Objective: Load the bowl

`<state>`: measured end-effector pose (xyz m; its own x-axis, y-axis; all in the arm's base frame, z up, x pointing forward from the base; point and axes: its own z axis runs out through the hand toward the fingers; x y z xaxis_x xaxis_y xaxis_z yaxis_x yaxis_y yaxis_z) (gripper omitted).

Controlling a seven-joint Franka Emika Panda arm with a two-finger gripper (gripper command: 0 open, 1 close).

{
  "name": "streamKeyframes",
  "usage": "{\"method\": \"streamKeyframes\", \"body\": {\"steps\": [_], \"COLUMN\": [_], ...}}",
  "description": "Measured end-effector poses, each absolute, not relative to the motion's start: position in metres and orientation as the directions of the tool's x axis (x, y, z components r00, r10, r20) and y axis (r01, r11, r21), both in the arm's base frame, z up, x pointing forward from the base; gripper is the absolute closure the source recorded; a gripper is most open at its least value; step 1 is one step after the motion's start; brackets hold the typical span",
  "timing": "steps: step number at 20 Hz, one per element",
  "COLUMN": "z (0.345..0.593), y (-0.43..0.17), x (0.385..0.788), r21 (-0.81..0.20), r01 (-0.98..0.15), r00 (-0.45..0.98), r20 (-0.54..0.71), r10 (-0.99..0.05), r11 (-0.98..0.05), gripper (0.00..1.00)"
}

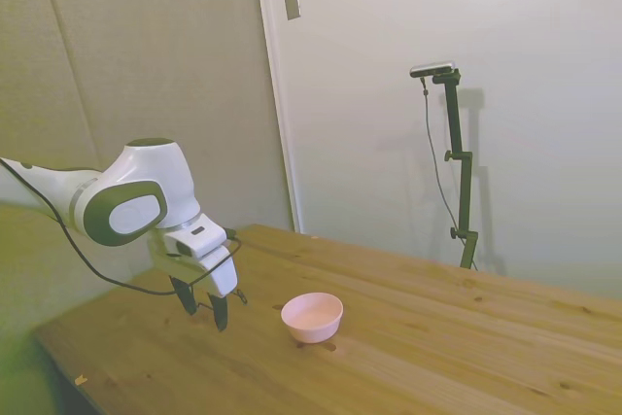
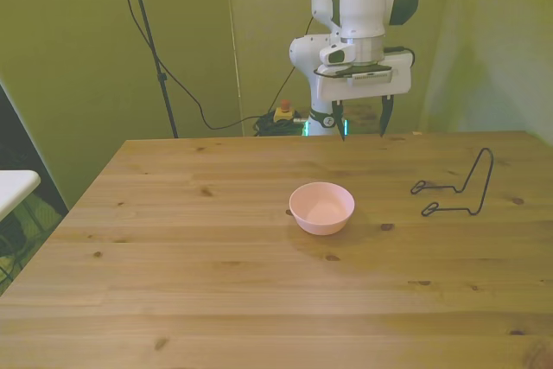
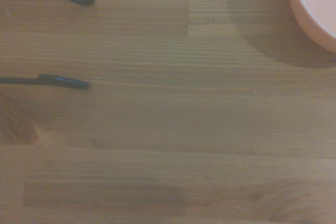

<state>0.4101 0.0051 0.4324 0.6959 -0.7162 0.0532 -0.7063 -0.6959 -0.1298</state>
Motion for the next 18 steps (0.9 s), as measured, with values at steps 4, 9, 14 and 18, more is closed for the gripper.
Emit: {"method": "streamKeyframes", "body": {"steps": [4,9,14,18], "z": [0.433,0.449,0.454,0.453], "y": [0.005,-0.008,-0.018,-0.033], "x": [0.413,0.438,0.483,0.518], "r21": [-0.136,-0.167,-0.187,-0.188], "r01": [-0.709,-0.731,-0.762,-0.798], "r00": [0.691,0.655,0.605,0.555], "r20": [0.059,0.1,0.136,0.145], "r10": [-0.72,-0.749,-0.785,-0.819], "r11": [-0.692,-0.661,-0.62,-0.573], "gripper": [0.0,0.0,0.0,0.0]}}
